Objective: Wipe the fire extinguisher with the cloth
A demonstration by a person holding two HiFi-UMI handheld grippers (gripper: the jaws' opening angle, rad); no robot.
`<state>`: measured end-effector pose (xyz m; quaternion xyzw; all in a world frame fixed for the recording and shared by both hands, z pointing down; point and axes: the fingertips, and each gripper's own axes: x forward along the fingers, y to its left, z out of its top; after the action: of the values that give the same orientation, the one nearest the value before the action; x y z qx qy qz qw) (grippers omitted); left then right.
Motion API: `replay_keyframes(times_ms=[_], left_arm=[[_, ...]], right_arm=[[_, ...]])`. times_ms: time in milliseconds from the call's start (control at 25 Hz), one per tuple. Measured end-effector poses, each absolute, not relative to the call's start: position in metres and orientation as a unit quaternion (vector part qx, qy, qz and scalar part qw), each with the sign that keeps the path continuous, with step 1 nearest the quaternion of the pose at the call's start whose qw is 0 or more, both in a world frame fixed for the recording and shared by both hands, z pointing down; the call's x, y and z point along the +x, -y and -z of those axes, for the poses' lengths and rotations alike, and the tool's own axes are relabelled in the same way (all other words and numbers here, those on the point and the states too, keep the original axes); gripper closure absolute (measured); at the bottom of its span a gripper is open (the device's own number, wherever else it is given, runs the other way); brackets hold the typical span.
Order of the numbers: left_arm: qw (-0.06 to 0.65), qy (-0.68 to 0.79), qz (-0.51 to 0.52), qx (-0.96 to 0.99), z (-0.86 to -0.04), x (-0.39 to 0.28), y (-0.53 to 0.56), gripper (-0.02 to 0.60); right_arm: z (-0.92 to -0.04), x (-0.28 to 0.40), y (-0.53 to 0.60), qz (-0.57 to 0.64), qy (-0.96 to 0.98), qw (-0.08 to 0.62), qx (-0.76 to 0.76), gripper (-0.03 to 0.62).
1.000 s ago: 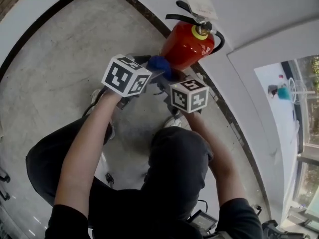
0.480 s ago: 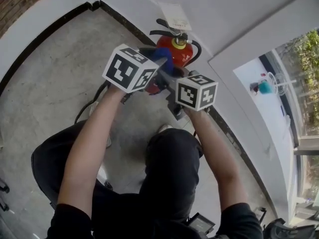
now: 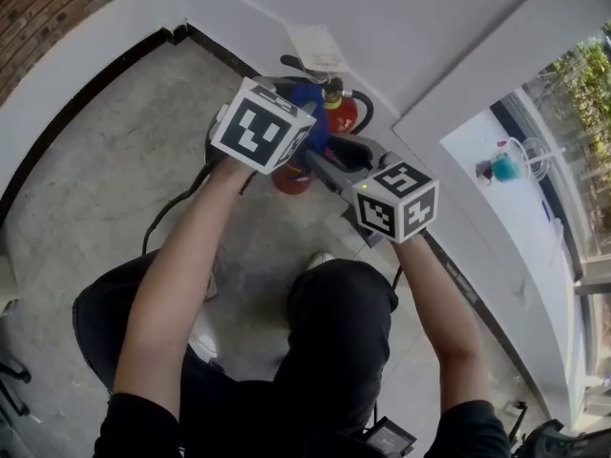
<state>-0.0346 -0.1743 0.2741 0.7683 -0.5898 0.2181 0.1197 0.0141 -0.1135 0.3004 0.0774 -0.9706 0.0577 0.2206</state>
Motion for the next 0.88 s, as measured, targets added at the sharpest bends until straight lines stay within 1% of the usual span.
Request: replay_keyframes(times_ms=[80,200,400,520,680,880], left_arm=[[0.120,0.600,-0.212,0.762,-0.275,-0.041,0.176,0.466],[0.119,0.609,-0.204,0.757,-0.279,-0.046,0.175,0.468],[0.122,0.614,-0.192,0.756,-0.287,-0.051,0.175,0.469],[0.129,0.617,-0.187,0.753,-0.294,-0.060,0.173,0.472],[0.145,0.622,-0.169,0.750,-0.312,-0.076,0.169,0.476],[0.194,0.616,-0.158,0.747,-0.358,-0.078,0.161,0.479]], right_arm=[[-0.291,0.019,0.118,-0.039,0.972,0.216,0.085,0.457],[-0.277,0.025,0.128,-0.011,0.974,0.204,0.101,0.480],[-0.264,0.029,0.150,-0.013,0.974,0.183,0.129,0.588],[-0.260,0.022,0.152,-0.014,0.976,0.181,0.122,0.591],[-0.264,0.004,0.144,0.013,0.975,0.201,0.096,0.591],[-0.284,-0.005,0.142,0.021,0.968,0.237,0.077,0.591]])
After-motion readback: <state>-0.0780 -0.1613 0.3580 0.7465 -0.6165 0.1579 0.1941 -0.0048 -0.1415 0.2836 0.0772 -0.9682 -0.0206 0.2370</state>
